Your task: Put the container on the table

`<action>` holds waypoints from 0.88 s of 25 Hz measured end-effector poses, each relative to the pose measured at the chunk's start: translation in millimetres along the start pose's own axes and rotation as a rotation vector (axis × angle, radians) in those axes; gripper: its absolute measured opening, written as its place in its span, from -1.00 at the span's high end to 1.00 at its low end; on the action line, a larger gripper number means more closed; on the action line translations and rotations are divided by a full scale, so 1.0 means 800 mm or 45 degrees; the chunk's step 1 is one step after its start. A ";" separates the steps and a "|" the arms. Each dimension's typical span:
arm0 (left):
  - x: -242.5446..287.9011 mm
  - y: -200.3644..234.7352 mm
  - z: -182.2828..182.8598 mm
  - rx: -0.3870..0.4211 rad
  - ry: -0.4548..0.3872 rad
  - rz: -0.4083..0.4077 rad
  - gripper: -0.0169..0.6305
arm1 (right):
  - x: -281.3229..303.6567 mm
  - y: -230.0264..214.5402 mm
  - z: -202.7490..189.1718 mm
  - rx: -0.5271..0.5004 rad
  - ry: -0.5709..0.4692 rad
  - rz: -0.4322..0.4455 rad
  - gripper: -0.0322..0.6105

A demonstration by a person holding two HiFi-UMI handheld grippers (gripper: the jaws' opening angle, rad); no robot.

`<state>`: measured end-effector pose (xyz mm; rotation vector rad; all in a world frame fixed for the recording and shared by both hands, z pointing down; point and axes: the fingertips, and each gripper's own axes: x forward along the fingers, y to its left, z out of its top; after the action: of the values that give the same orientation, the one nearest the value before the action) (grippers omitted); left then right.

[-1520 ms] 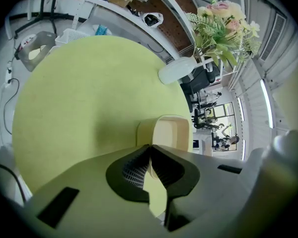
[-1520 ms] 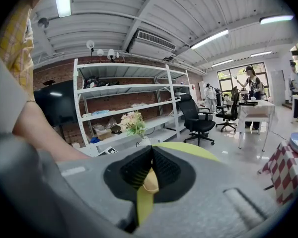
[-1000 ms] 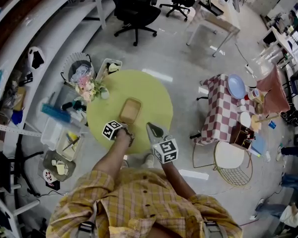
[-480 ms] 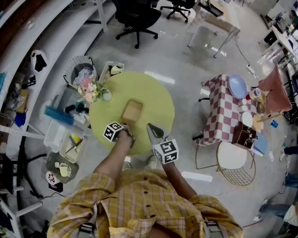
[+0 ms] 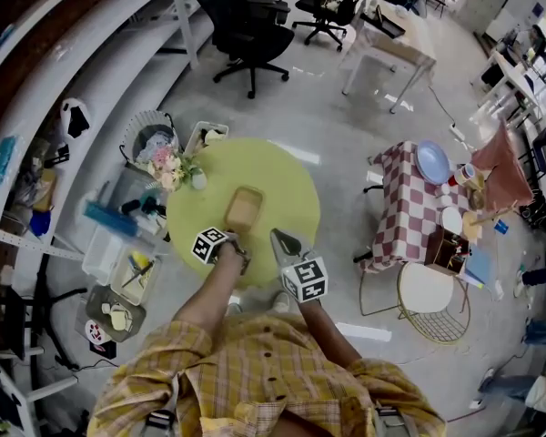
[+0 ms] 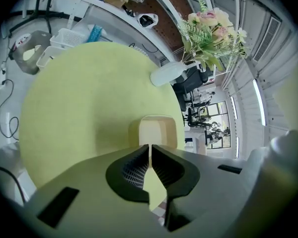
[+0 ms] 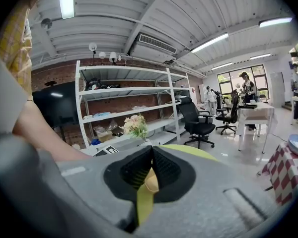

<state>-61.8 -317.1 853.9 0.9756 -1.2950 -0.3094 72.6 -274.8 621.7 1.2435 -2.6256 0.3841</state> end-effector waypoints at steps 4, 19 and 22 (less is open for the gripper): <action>-0.009 -0.003 -0.005 -0.009 -0.007 -0.022 0.90 | -0.006 0.006 0.002 -0.008 -0.009 0.001 0.90; -0.040 -0.041 -0.018 0.067 0.046 -0.241 0.93 | -0.012 0.030 0.004 -0.048 -0.014 -0.005 0.90; -0.047 -0.047 -0.020 0.086 0.059 -0.278 0.93 | -0.012 0.035 0.004 -0.049 -0.017 -0.004 0.90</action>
<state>-46.7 -306.4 801.9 1.1781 -1.1643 -0.4109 56.9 -251.8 611.6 1.2427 -2.6291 0.3239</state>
